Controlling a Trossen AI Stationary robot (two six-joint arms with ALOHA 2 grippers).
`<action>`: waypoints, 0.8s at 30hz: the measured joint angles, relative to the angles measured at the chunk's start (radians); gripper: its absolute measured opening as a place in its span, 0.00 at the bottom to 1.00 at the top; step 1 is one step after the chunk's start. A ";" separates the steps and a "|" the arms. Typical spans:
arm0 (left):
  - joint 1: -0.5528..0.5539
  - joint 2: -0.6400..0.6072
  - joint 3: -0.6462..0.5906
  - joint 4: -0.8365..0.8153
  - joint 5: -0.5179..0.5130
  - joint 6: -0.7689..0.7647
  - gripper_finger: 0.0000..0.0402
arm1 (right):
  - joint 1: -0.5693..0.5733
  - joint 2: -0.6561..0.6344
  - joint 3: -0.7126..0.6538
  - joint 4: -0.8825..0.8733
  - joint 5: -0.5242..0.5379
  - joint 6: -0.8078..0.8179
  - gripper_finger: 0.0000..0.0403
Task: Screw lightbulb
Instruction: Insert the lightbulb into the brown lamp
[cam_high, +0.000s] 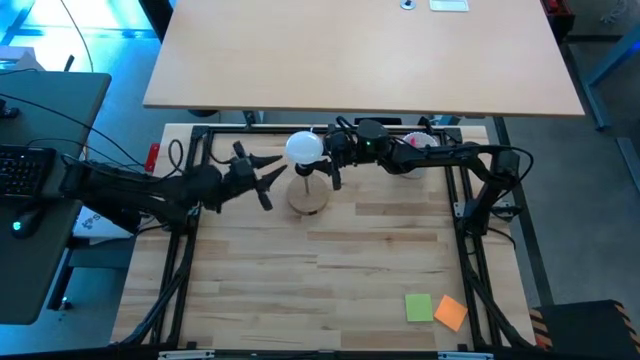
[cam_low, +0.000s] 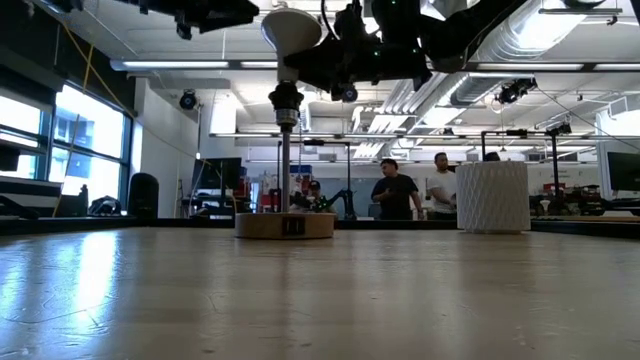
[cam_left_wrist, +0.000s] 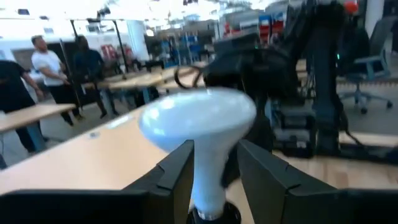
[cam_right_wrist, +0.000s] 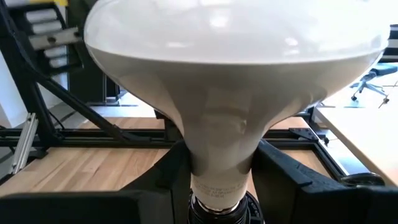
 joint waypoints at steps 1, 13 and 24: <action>0.000 -0.001 0.000 0.018 0.000 0.008 0.28 | 0.002 0.000 0.001 -0.005 0.002 -0.005 0.32; 0.072 0.048 0.340 -0.324 0.113 -0.009 0.18 | 0.013 0.000 -0.001 -0.012 0.005 -0.005 0.32; 0.240 0.260 0.701 -0.871 0.254 -0.080 0.03 | 0.016 0.001 -0.002 -0.014 0.012 0.022 0.32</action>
